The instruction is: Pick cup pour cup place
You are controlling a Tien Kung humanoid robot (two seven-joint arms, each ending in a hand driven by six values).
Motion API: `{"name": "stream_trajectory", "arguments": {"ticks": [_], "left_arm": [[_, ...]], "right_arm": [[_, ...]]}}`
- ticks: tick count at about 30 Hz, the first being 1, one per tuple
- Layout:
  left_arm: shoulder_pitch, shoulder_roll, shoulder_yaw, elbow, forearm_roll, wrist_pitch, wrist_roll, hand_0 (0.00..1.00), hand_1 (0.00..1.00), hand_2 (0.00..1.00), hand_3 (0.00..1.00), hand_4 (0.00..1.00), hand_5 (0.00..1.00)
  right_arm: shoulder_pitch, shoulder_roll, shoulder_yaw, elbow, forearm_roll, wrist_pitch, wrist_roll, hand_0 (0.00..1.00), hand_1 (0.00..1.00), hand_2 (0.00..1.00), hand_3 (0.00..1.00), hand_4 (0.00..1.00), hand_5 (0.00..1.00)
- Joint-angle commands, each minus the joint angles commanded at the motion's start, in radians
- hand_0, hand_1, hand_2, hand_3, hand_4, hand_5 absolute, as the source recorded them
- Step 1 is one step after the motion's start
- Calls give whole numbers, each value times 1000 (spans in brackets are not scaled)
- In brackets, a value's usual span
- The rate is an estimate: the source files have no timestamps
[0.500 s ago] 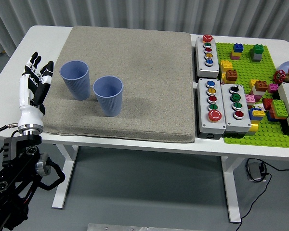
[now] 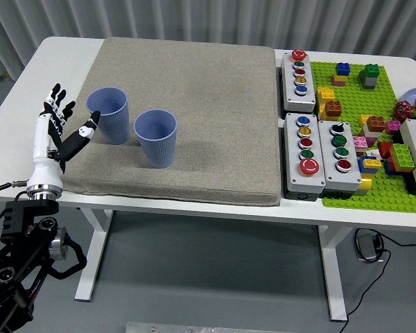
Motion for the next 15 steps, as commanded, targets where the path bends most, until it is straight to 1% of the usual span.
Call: {"name": "stream_trajectory", "arguments": {"ticks": [3,5,6,11,15], "left_arm": [[-4,0,2,28,-16,-12,9,918,913,998,998,805,193],[-14,-3,1,51,0,-23,19,918,913,998,998,805,193],[-17,-3,1,56,3,-26,21,921,918,998,998,801,174],[-31,-3,0,87,94,-53,51,921,918,998,998,801,174],[-39,-1,2,108,142,-69,63,925,922,998,998,799,168]], "right_arm": [[-1,0,-2,0,5,-1,0,685,637,579,582,2,184],[0,0,-2,-1,6,-1,1,685,637,579,582,2,184],[1,0,-2,-1,5,-1,1,684,637,579,582,2,184],[5,0,-5,-1,15,-3,1,684,637,579,582,2,184],[7,-1,-8,-2,19,-4,1,685,637,579,582,2,184]]}}
